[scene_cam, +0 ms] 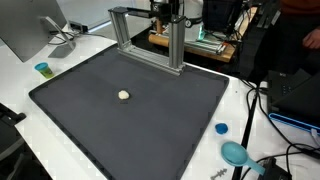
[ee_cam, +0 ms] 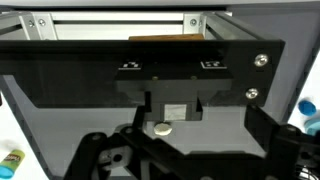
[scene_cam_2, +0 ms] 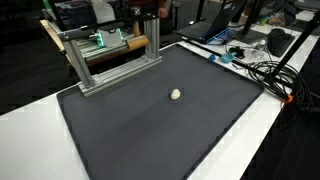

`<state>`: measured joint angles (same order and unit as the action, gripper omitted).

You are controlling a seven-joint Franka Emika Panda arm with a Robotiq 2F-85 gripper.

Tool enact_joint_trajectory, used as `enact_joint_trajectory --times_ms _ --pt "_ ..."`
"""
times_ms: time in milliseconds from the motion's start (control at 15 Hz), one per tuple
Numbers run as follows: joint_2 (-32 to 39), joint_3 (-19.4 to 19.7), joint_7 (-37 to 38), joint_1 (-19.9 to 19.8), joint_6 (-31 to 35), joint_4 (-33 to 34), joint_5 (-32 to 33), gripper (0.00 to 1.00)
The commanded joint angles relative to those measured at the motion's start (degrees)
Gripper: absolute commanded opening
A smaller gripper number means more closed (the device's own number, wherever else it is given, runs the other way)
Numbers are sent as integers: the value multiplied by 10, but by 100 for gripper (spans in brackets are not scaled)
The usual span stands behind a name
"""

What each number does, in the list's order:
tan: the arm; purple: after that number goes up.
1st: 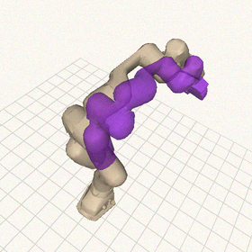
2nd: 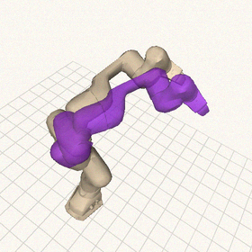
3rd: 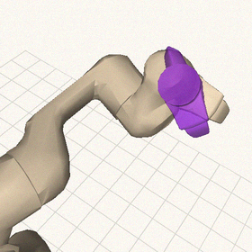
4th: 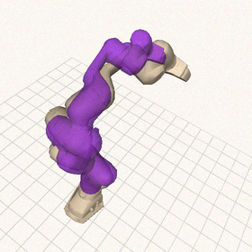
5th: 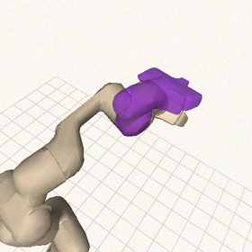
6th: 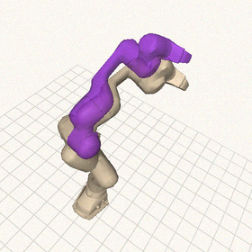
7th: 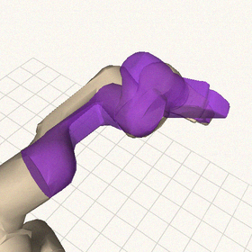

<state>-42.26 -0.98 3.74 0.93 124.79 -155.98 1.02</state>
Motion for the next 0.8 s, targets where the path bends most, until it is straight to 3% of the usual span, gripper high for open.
enact_joint_trajectory --times_ms 0,133,733 --pt "4 8 20 -25 11 11 -7 100" --pt "-2 -3 32 -43 8 8 14 100" --pt "-7 3 2 -31 8 -1 7 100"
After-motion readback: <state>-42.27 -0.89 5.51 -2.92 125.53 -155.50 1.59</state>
